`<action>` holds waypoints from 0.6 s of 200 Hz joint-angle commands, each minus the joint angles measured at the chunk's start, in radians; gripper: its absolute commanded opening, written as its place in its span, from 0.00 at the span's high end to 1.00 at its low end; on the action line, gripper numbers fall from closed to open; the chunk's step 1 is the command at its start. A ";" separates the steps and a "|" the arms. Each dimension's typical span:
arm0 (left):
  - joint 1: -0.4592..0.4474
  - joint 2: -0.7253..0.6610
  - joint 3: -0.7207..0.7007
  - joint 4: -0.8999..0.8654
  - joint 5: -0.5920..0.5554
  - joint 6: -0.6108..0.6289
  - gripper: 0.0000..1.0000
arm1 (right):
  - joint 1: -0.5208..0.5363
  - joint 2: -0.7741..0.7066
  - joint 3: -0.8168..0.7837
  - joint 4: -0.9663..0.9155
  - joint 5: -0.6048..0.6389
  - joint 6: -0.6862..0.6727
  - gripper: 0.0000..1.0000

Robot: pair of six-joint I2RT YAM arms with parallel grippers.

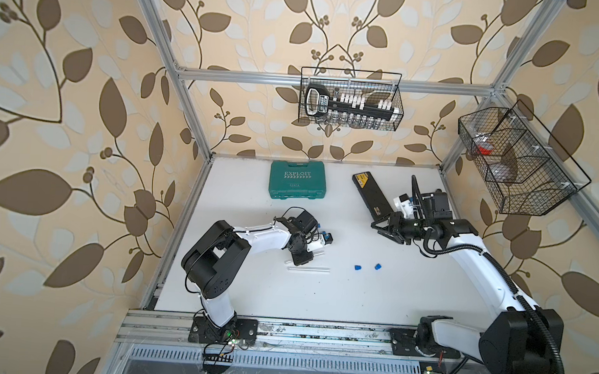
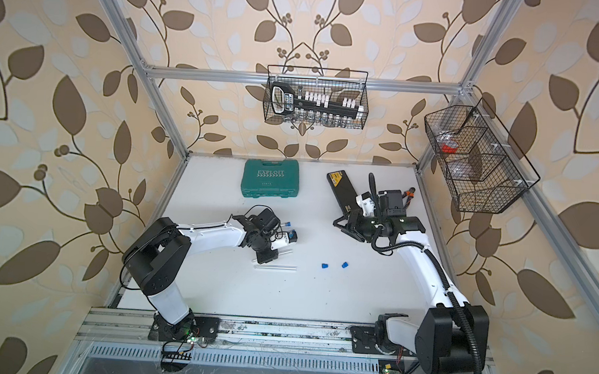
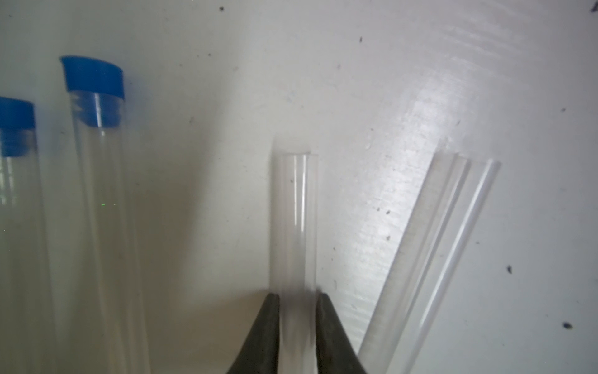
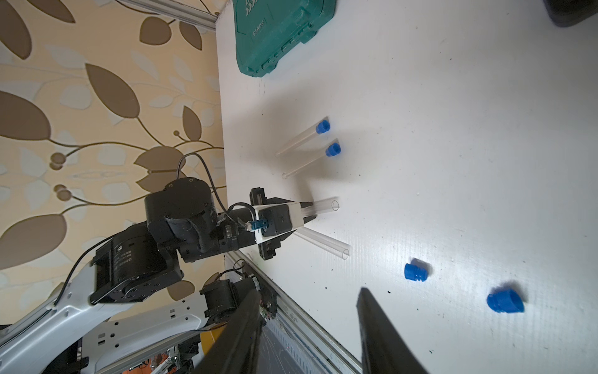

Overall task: Insert stoppers into test tubes
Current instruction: Pick up the test tube at the center of the board.

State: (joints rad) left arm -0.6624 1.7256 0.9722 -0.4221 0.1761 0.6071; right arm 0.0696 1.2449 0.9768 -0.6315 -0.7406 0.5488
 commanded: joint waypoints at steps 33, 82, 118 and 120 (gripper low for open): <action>-0.011 0.043 0.009 -0.056 -0.085 0.037 0.86 | 0.000 -0.002 0.019 0.004 -0.014 -0.007 0.53; -0.010 0.003 0.007 -0.021 -0.085 0.026 0.90 | 0.000 -0.001 0.023 -0.009 -0.001 -0.009 0.52; -0.010 -0.140 -0.025 0.062 -0.034 0.021 0.92 | 0.001 0.003 0.030 -0.023 -0.004 -0.010 0.50; -0.010 -0.147 -0.025 0.064 -0.028 0.023 0.92 | 0.002 0.004 0.028 -0.023 -0.005 -0.009 0.50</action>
State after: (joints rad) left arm -0.6682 1.6997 0.9649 -0.4057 0.1215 0.6285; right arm 0.0696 1.2449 0.9768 -0.6373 -0.7403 0.5488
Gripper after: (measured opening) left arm 0.152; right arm 0.500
